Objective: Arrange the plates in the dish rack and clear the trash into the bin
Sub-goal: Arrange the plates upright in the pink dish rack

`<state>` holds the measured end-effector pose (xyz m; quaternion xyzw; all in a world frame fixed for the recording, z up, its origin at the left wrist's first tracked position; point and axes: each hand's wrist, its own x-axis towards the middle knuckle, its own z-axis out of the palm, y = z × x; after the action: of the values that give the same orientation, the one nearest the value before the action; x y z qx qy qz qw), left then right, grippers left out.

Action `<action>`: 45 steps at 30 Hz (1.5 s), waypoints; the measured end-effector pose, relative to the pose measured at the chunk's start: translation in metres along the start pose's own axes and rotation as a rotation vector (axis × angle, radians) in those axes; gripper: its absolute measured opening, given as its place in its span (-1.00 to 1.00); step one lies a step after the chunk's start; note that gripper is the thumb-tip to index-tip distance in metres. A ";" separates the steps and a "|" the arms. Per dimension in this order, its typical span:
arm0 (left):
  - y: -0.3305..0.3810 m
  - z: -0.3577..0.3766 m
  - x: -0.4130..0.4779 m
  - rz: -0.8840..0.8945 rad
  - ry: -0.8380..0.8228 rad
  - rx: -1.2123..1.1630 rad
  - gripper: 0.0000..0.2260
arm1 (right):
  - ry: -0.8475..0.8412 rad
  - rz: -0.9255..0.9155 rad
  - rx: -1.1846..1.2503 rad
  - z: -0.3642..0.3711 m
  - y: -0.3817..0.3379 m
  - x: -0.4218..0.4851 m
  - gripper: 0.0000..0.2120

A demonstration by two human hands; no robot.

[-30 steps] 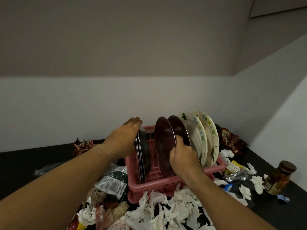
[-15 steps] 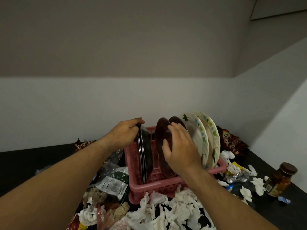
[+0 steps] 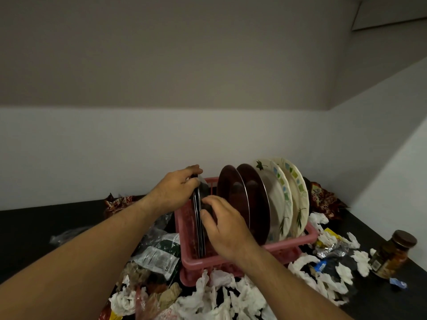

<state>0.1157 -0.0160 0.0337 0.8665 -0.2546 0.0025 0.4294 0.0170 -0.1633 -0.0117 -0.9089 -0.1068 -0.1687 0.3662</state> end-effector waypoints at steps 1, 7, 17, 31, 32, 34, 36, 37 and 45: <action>0.000 0.000 0.000 0.002 -0.001 0.008 -0.64 | -0.006 0.002 0.003 0.000 0.001 0.000 -0.66; 0.004 0.000 0.002 -0.027 0.022 0.023 -0.69 | -0.036 0.022 0.036 -0.002 0.002 0.004 -0.61; 0.001 -0.014 0.000 -0.057 -0.009 0.049 -0.73 | -0.134 0.031 0.093 -0.005 0.006 0.006 -0.56; 0.002 -0.001 -0.001 0.021 0.033 0.126 -0.59 | 0.014 0.310 -0.246 -0.023 -0.005 0.036 -0.52; -0.001 -0.001 -0.002 0.018 0.049 0.138 -0.58 | -0.016 0.337 -0.303 -0.026 -0.003 0.039 -0.47; -0.004 0.000 -0.003 0.026 0.063 0.172 -0.58 | -0.059 0.386 -0.371 -0.029 -0.003 0.044 -0.37; -0.003 0.002 -0.006 0.042 0.059 0.216 -0.58 | -0.066 0.394 -0.404 -0.031 -0.006 0.051 -0.32; -0.003 0.004 -0.007 0.051 0.058 0.238 -0.59 | -0.058 0.390 -0.413 -0.033 -0.008 0.056 -0.31; -0.004 0.005 -0.005 0.060 0.058 0.309 -0.58 | 0.030 0.265 -0.645 -0.061 -0.027 0.092 -0.03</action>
<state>0.1115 -0.0155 0.0267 0.9138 -0.2645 0.0796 0.2978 0.0791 -0.1804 0.0816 -0.9812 0.0762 -0.1583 0.0803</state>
